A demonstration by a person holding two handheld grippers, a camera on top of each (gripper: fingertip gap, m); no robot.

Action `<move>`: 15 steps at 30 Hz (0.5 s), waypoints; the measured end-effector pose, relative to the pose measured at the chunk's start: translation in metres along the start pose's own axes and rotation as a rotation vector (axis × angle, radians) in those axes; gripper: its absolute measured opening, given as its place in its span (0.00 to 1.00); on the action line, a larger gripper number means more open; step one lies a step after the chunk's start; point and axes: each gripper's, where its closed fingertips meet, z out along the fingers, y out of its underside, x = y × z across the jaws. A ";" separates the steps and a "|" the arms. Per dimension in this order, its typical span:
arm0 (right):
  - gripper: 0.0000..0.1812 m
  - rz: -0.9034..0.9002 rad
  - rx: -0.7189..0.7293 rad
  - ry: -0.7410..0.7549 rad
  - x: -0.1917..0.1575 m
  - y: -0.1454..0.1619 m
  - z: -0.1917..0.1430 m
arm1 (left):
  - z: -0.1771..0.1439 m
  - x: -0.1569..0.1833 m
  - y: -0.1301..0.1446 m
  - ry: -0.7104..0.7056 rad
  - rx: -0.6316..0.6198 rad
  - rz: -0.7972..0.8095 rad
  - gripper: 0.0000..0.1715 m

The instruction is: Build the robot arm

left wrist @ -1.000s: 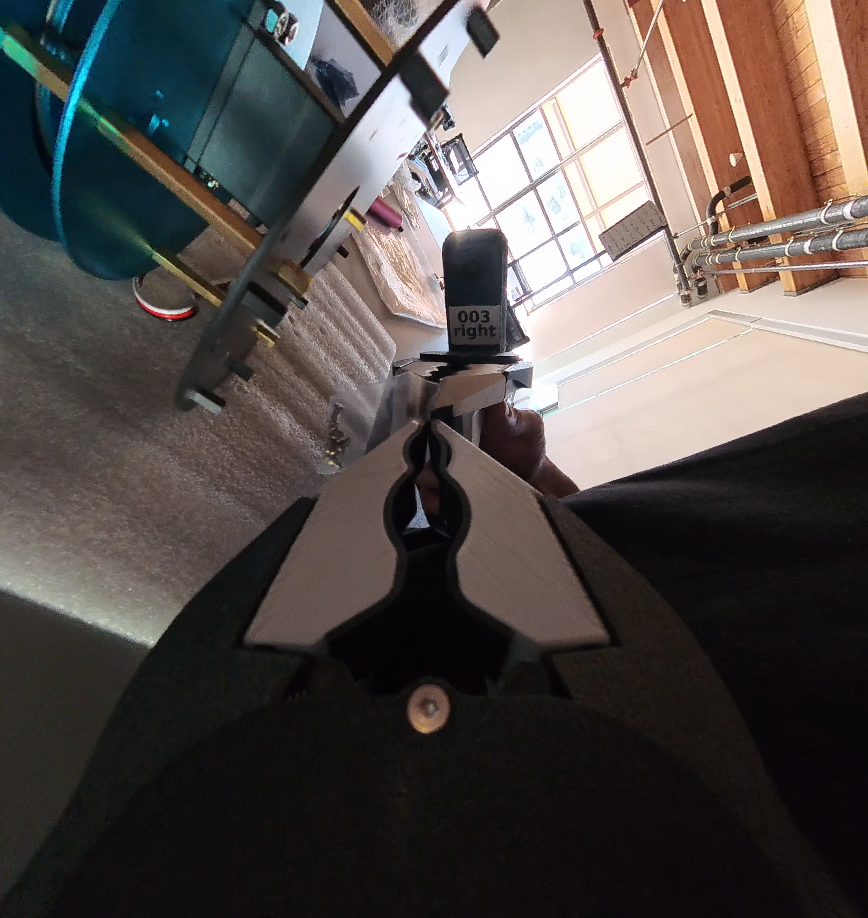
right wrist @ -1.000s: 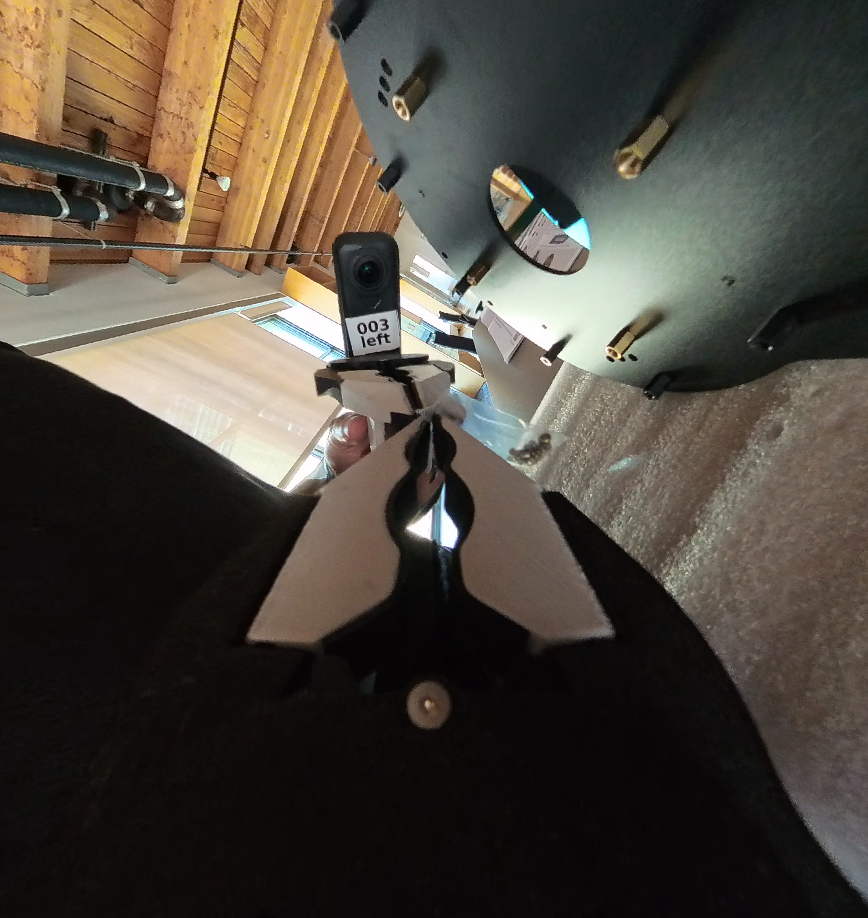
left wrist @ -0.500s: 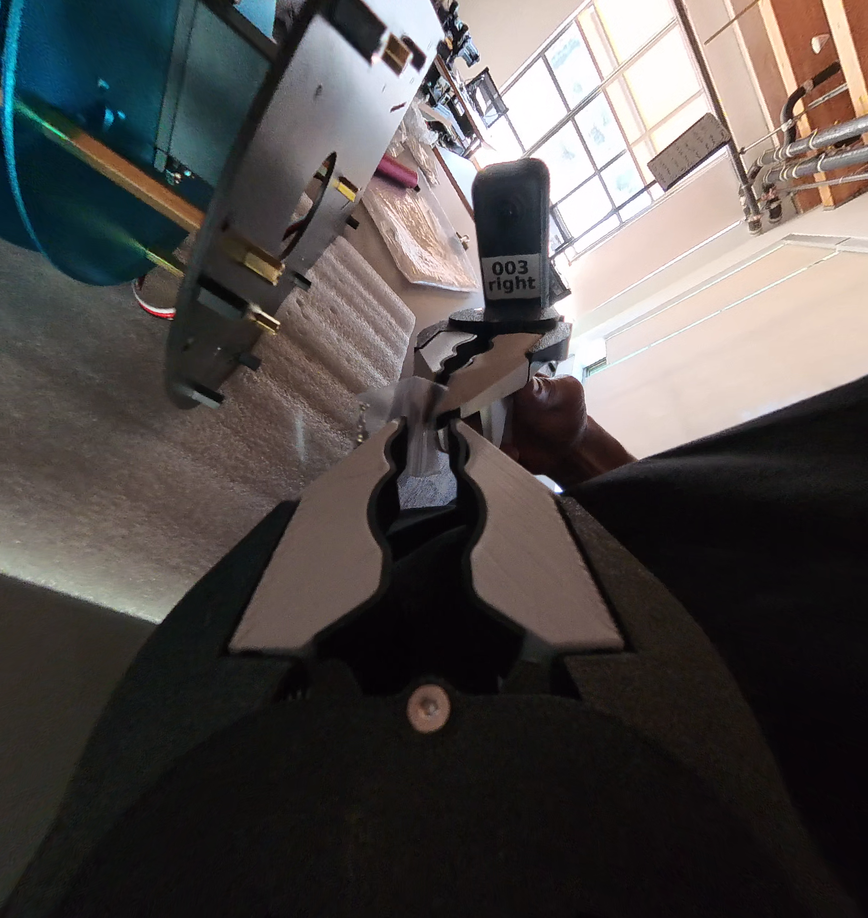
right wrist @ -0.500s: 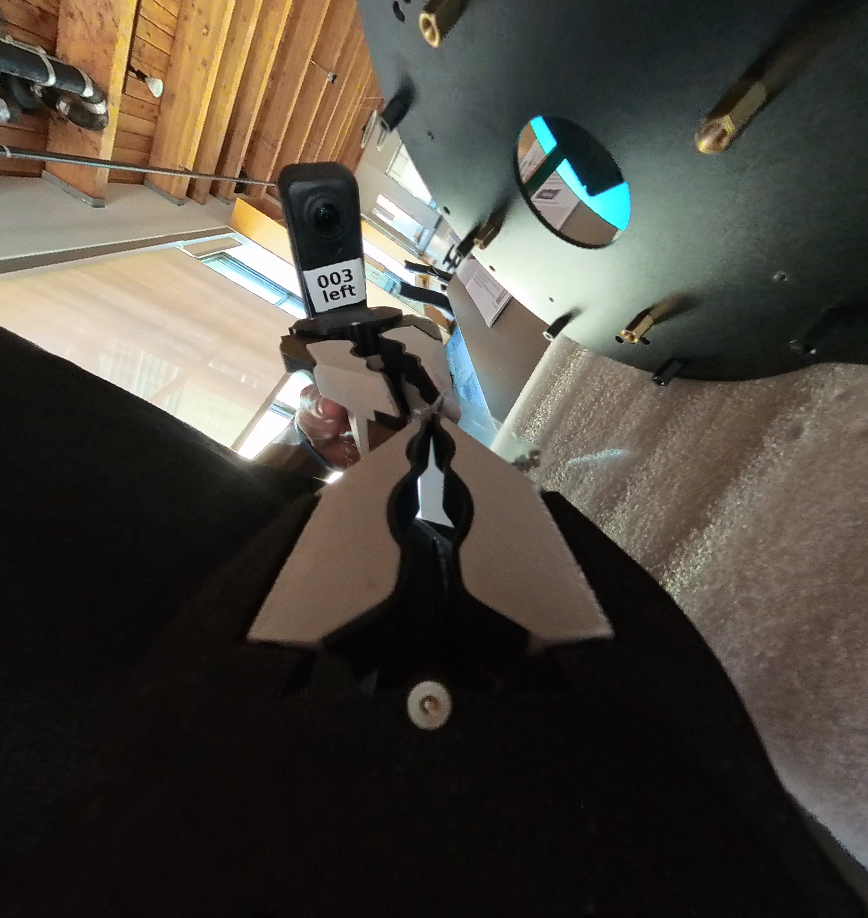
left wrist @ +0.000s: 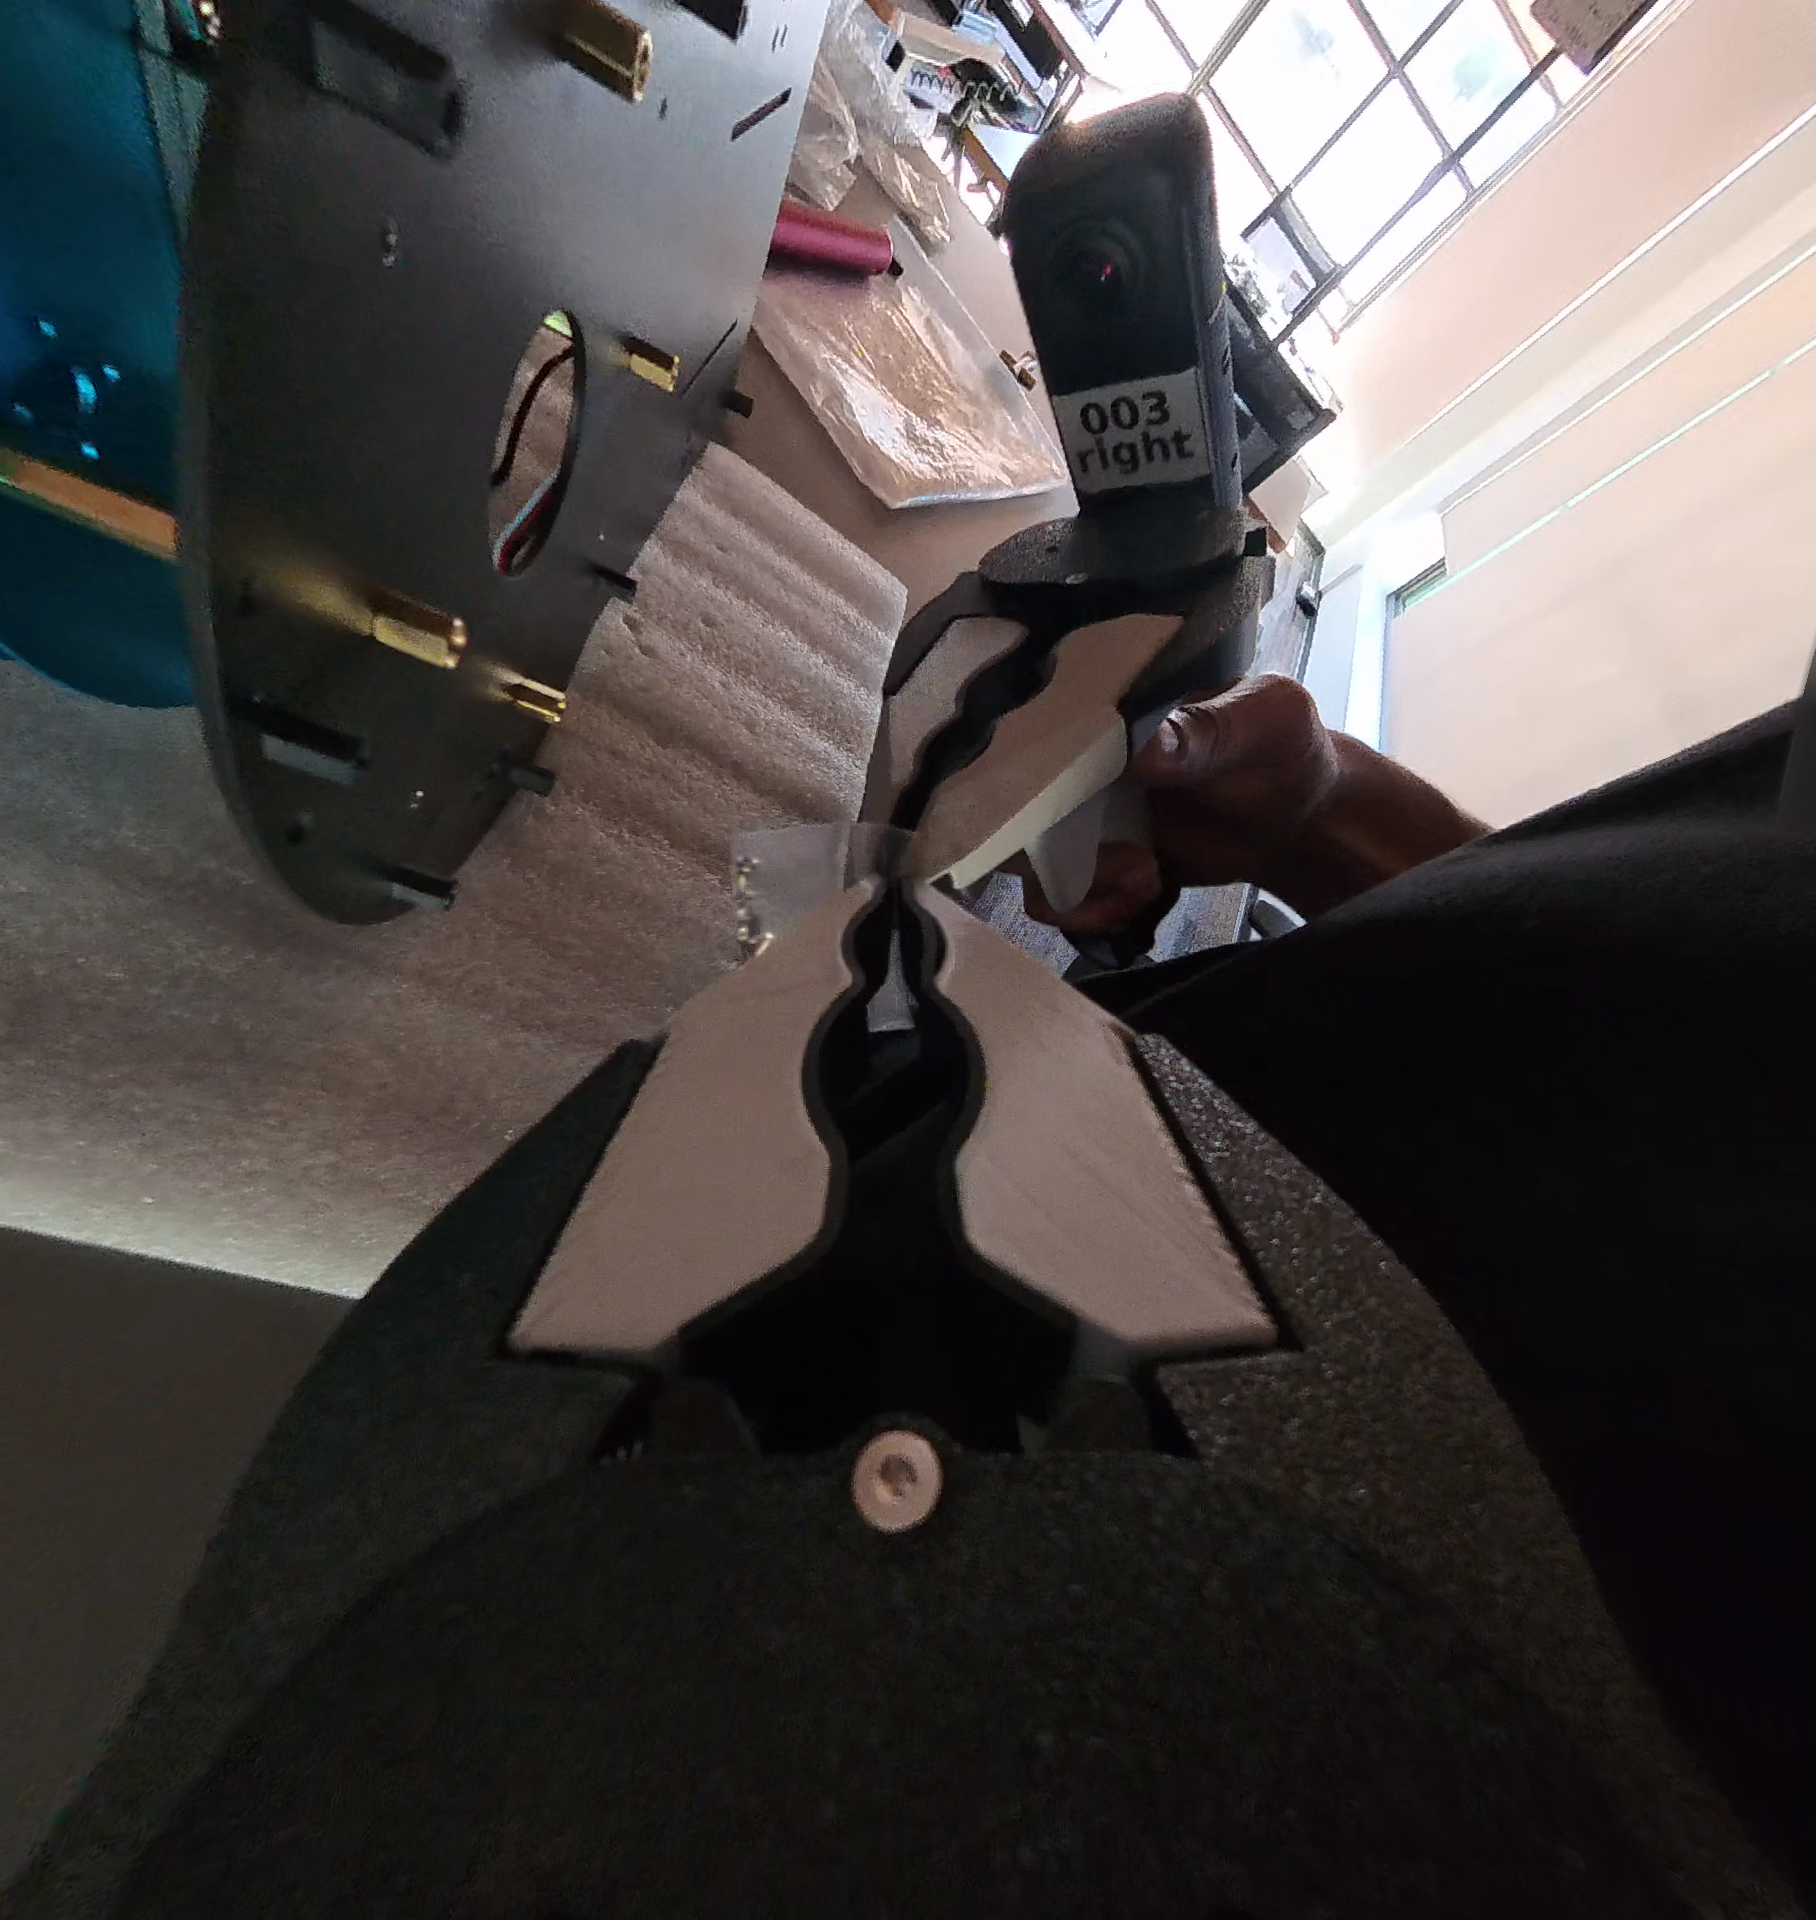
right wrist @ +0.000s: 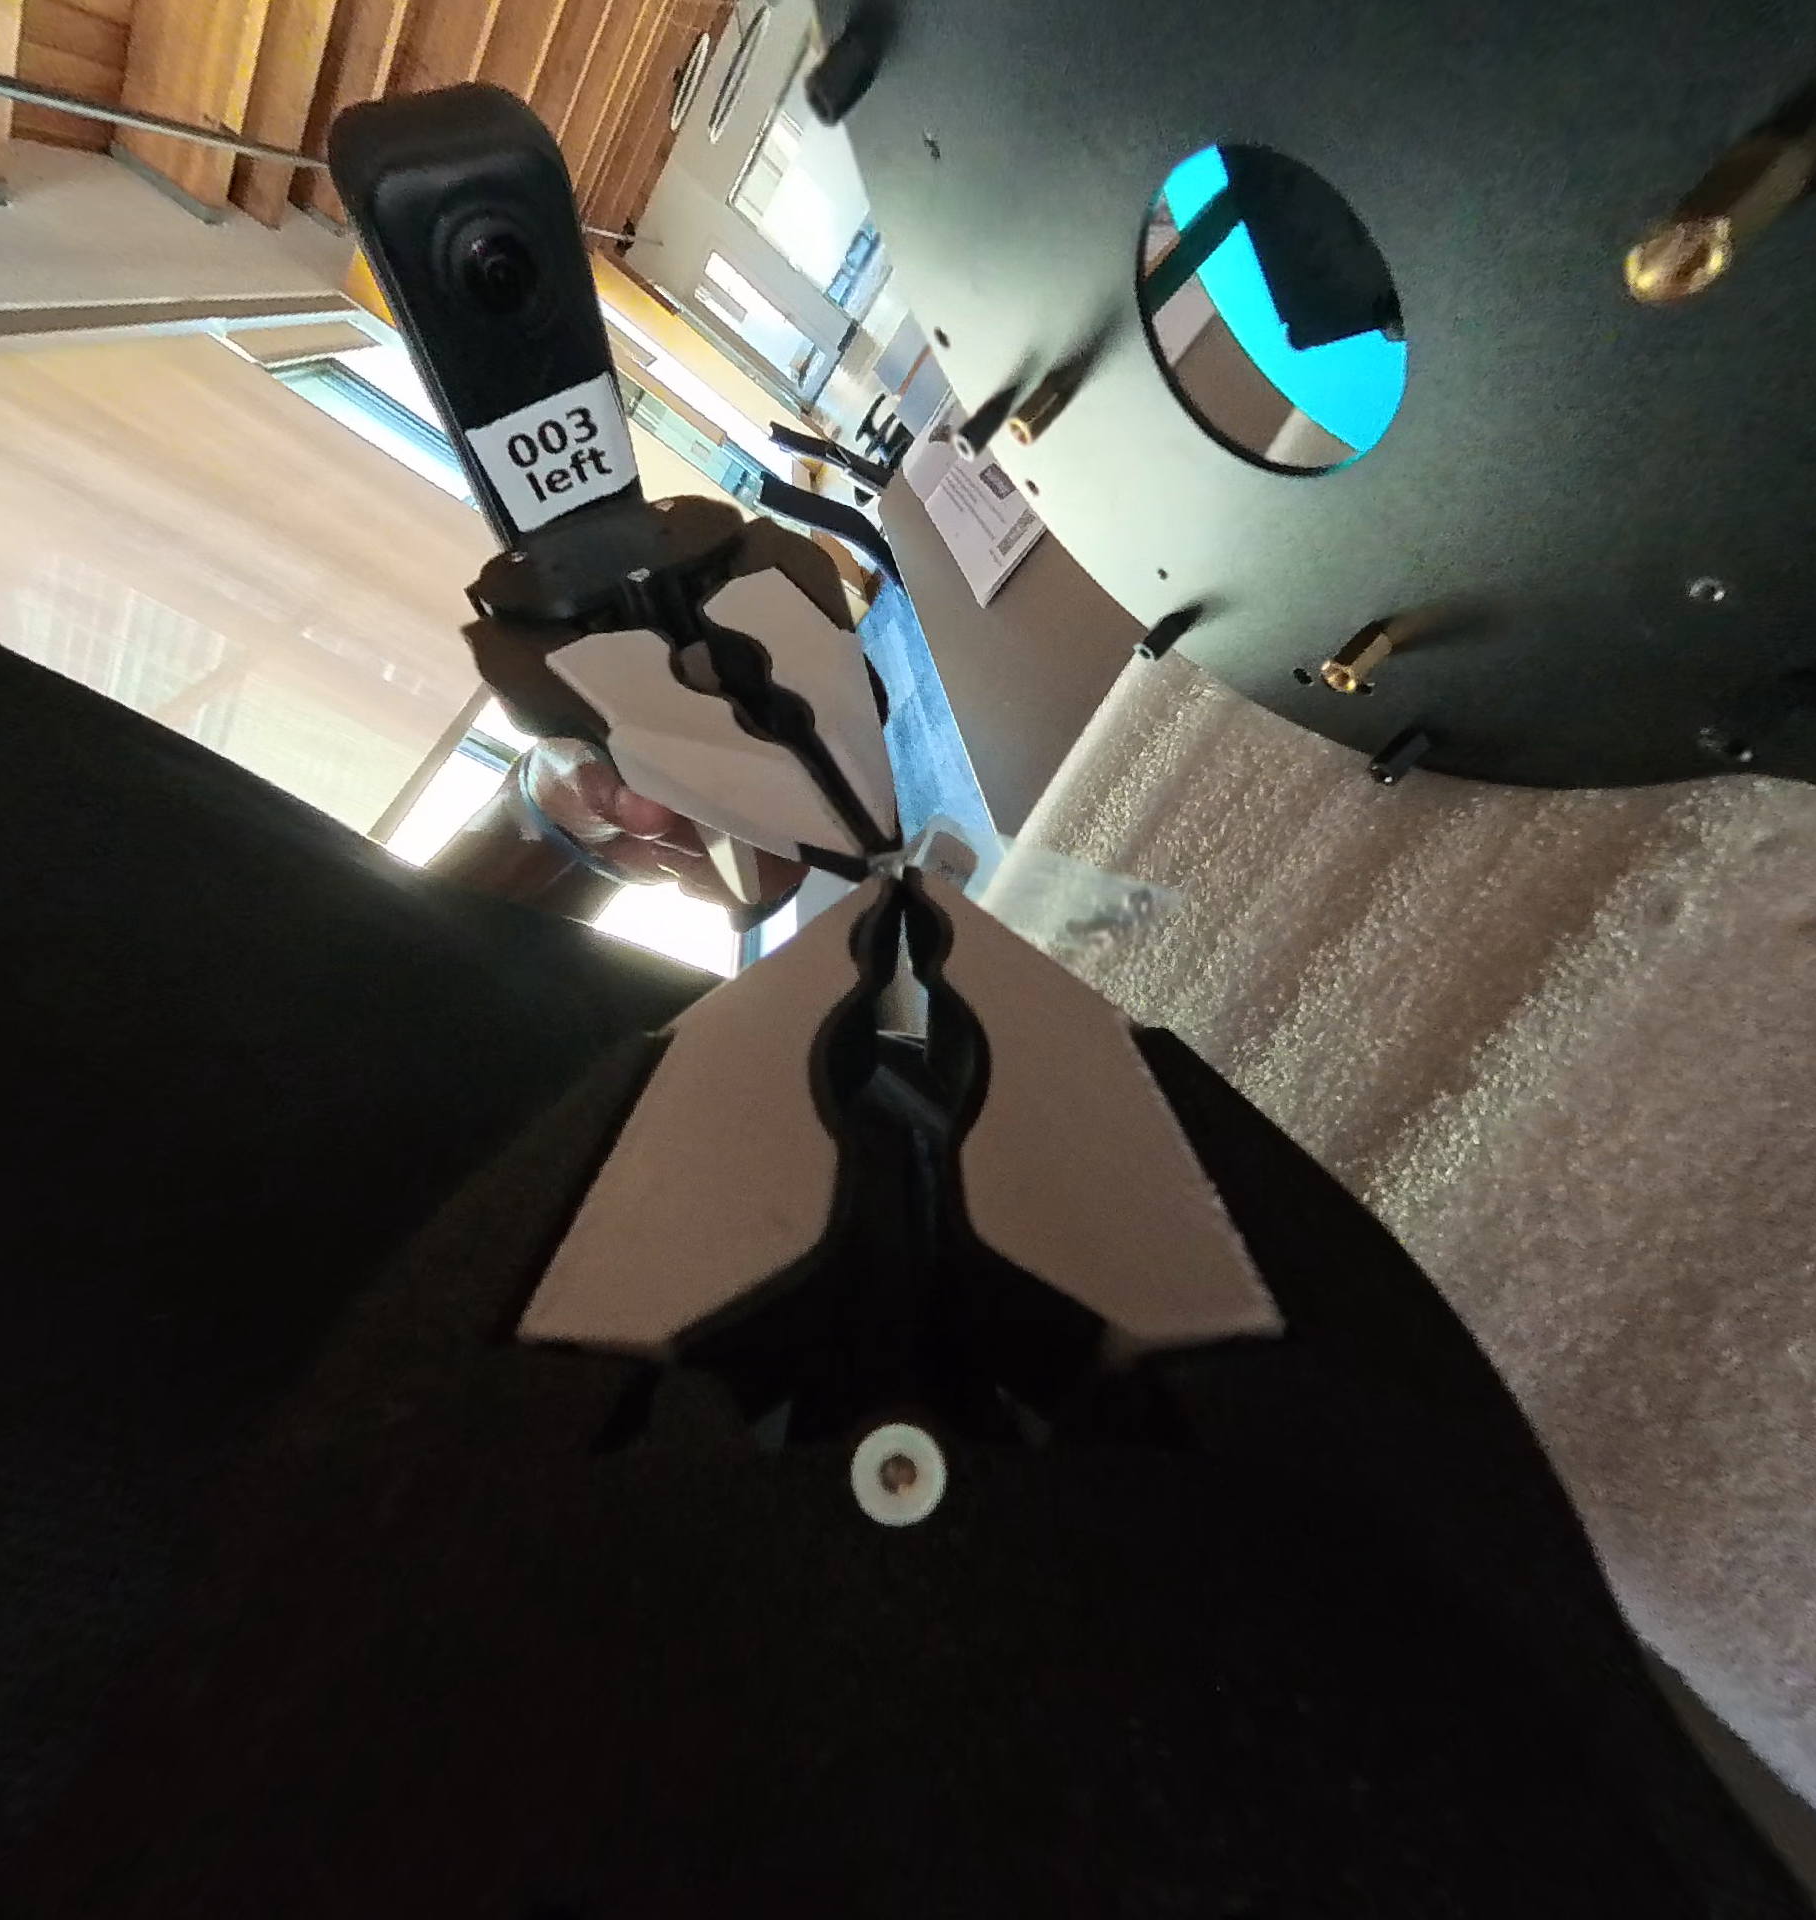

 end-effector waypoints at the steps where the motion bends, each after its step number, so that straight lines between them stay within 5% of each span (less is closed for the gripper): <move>1: 0.00 -0.008 -0.007 0.003 0.000 0.000 0.000 | 0.000 0.000 0.000 -0.001 -0.006 0.004 0.00; 15: 0.00 0.023 -0.002 0.024 0.010 0.000 -0.002 | 0.001 -0.018 0.002 -0.121 -0.027 0.000 0.00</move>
